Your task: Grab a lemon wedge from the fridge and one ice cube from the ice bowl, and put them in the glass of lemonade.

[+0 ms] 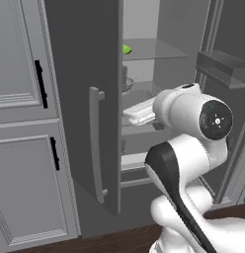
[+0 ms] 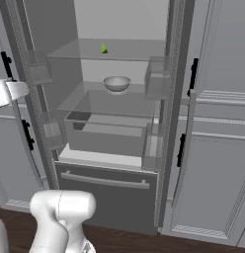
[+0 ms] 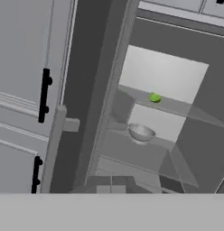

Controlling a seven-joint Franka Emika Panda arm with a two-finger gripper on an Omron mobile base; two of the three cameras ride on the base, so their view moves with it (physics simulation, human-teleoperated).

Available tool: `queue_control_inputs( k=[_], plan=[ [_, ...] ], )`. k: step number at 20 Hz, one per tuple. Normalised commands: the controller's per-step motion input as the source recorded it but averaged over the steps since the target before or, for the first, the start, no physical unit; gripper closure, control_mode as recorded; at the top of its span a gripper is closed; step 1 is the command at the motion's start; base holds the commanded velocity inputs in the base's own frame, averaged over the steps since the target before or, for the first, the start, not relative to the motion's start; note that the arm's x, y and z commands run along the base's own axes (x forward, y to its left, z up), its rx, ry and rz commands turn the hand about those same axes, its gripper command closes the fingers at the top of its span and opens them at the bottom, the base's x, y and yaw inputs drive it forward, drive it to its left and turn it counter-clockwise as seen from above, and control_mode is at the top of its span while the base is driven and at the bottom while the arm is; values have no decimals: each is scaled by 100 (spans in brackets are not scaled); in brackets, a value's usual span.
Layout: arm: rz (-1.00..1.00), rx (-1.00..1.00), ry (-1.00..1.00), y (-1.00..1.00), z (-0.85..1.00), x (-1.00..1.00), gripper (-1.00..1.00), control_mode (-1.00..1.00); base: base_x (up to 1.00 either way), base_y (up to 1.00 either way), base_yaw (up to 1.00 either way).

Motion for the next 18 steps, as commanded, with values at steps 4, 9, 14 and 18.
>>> queue_control_inputs(
  k=[4, 9, 14, 18],
  plan=[
    [1, 29, 0, -46, 11, 43, -100, -100, 0, 0, 0],
    [35, 36, 10, -49, -2, 64, -100, -100, 0, 0, 0],
    [73, 24, 23, -1, -25, 63, -100, -100, 0, 0, 0],
    [57, 7, 8, 1, -16, 39, -100, -100, 0, 0, 0]
  ],
)
